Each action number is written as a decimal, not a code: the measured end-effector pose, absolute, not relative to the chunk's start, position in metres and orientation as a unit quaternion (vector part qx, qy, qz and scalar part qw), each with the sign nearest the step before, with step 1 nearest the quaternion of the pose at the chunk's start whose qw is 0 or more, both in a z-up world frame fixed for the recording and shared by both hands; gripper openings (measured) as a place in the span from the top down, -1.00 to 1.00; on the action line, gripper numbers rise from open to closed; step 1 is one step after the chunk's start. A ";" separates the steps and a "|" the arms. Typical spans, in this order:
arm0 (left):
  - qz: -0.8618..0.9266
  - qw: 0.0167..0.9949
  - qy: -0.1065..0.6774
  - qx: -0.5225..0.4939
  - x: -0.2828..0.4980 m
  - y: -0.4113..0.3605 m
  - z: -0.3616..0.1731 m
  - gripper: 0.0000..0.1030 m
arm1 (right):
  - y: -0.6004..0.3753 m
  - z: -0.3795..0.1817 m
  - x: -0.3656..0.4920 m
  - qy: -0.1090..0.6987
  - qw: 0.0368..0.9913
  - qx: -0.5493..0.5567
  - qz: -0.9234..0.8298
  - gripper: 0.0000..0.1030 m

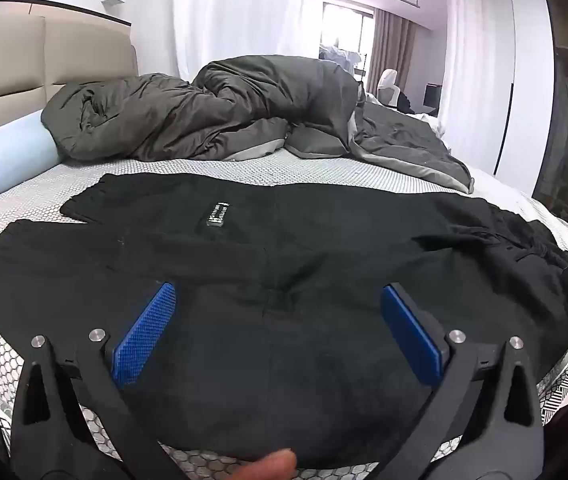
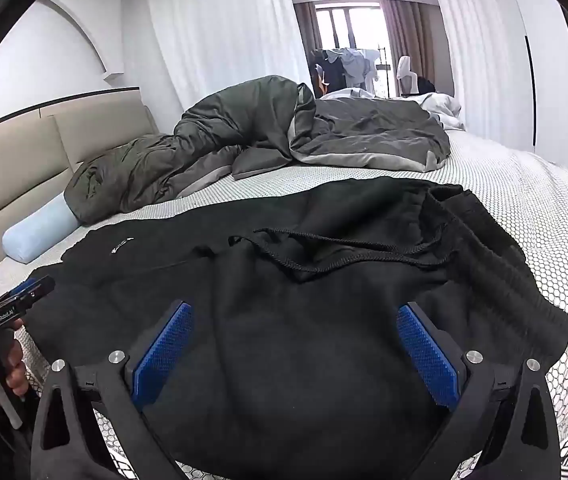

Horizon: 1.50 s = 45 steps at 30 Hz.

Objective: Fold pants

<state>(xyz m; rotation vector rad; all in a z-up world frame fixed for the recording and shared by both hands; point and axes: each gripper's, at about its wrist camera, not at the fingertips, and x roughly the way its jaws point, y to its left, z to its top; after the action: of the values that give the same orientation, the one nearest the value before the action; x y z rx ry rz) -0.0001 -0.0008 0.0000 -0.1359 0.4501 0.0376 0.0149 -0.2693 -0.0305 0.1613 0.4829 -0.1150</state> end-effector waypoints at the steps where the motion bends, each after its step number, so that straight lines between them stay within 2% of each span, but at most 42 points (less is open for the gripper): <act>1: 0.018 0.972 0.226 -0.061 -0.001 -0.001 0.000 -0.98 | -0.269 -0.030 0.015 0.239 0.966 0.078 -0.058 -1.00; 7: 0.011 0.968 0.247 -0.037 0.003 -0.013 0.006 -0.98 | -0.260 -0.026 0.013 0.244 0.966 0.062 -0.062 -1.00; 45: 0.019 0.969 0.242 -0.048 0.007 -0.009 -0.009 -0.98 | -0.264 -0.040 0.022 0.240 0.966 0.068 -0.062 -1.00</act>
<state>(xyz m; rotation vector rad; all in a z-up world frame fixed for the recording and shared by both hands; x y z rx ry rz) 0.0069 -0.0095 -0.0085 -0.0976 0.4898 0.0383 0.0219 -0.2644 -0.0398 0.1366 0.4857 -0.1261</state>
